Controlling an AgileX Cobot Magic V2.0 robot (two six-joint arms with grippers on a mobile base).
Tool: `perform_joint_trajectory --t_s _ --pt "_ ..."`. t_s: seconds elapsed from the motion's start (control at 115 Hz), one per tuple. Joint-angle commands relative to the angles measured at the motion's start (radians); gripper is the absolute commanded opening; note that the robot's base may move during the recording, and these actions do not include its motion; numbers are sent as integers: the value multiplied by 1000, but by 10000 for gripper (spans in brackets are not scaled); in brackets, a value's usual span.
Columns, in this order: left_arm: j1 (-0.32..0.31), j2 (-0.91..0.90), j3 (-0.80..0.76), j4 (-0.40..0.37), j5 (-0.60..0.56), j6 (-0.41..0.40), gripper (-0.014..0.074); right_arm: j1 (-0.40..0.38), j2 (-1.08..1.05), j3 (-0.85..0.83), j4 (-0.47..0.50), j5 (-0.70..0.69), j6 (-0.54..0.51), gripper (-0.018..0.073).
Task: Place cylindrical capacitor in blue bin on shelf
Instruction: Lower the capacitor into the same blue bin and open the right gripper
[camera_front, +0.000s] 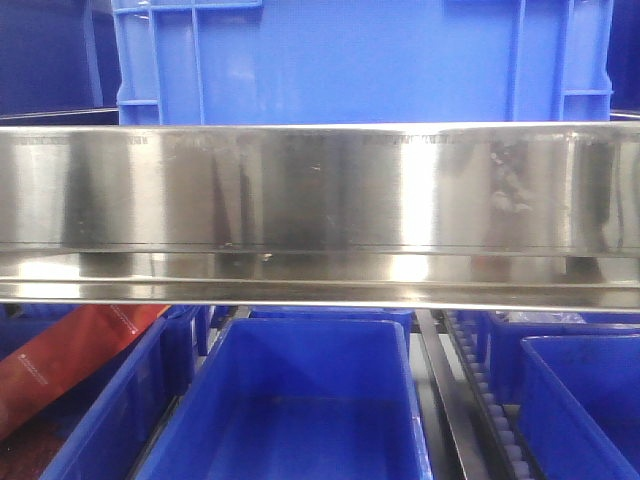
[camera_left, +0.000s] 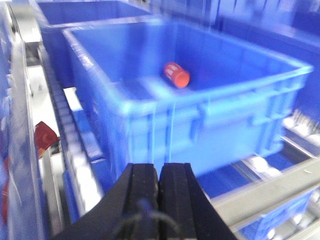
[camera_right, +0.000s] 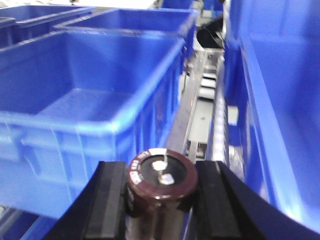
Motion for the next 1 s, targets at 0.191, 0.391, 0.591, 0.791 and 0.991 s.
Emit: perform_joint_trajectory --t_s 0.191,0.391,0.591,0.791,0.991 --pt "-6 -200 121 -6 -26 -63 -111 123 295 -320 -5 35 -81 -162" --pt "-6 -210 121 -10 -24 -63 -111 231 574 -594 -5 110 -91 -162" --pt "-6 -210 121 -6 -24 -63 -111 295 833 -791 -5 189 -91 -162" --pt "-6 -210 121 -4 -26 -63 -111 295 1018 -867 6 194 -86 -162" --pt "-6 -210 121 -2 -26 -63 -111 295 1108 -872 6 191 -59 -162"
